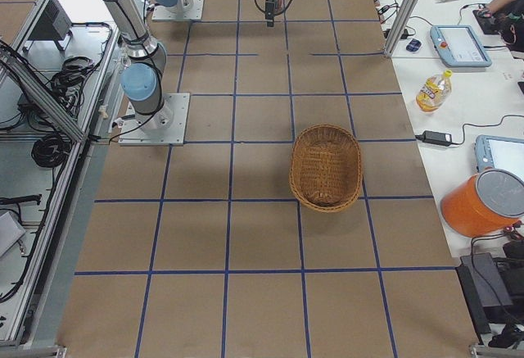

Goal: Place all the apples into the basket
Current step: 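Move the left gripper down over the lighter red apple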

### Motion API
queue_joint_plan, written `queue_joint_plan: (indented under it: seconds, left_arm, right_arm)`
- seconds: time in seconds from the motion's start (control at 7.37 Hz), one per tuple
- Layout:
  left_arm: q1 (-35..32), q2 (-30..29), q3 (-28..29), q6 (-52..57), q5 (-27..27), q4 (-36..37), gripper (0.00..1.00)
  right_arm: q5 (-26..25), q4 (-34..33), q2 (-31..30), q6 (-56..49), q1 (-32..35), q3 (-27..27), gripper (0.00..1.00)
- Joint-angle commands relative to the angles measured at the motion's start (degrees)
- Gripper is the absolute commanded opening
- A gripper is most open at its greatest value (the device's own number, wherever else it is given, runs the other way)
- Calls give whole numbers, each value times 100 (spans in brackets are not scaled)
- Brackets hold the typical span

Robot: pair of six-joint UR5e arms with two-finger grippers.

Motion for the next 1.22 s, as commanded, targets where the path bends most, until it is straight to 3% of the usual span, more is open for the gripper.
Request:
queue_joint_plan:
  seconds: [0.0,0.41,0.68,0.81,1.09]
  left_arm:
    - [-17,33,23,102,16,-64,100]
    - [122,-98,-152,486,156,-74,100]
    - [647,-230,-676,1033,104,5,100]
    - [955,-283,-1202,1722,112,701,100]
    - [1204,-493,-2178,2046,113,2107,100]
  right_arm:
    - [18,-39,263,74,-72,11,100]
    - [-96,198,291,-790,-387,19,100]
    - [-87,241,213,-778,-556,-16,100]
    - [-70,259,73,-769,-556,19,100]
    - [-88,250,19,-778,-556,89,100]
